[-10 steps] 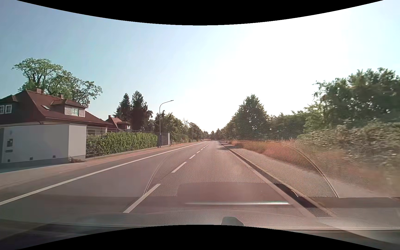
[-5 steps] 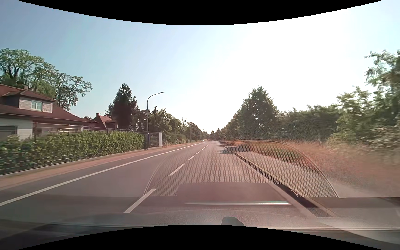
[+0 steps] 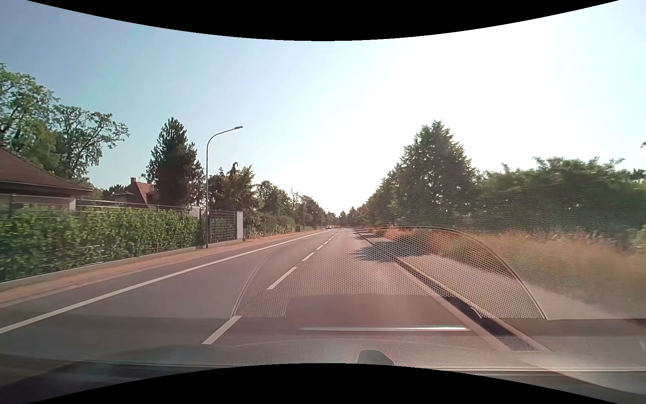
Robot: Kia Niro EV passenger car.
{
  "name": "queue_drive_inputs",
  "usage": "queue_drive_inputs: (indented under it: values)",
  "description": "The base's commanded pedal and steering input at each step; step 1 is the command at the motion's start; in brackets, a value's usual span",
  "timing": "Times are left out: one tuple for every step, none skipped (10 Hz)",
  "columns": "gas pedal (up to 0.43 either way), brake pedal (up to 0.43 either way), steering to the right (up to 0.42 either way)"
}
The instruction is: Follow the waypoints while adhering to traffic rules and regulations
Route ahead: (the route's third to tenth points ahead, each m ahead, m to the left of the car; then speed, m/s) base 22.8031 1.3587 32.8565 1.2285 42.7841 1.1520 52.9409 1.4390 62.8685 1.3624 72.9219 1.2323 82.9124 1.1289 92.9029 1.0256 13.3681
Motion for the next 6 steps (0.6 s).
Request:
queue_drive_inputs:
  values:
    - [0.028,0.000,-0.002]
    - [0.028,0.000,-0.003]
    - [0.028,0.000,-0.002]
    - [0.028,0.000,-0.003]
    - [0.028,0.000,-0.003]
    - [0.028,0.000,-0.003]
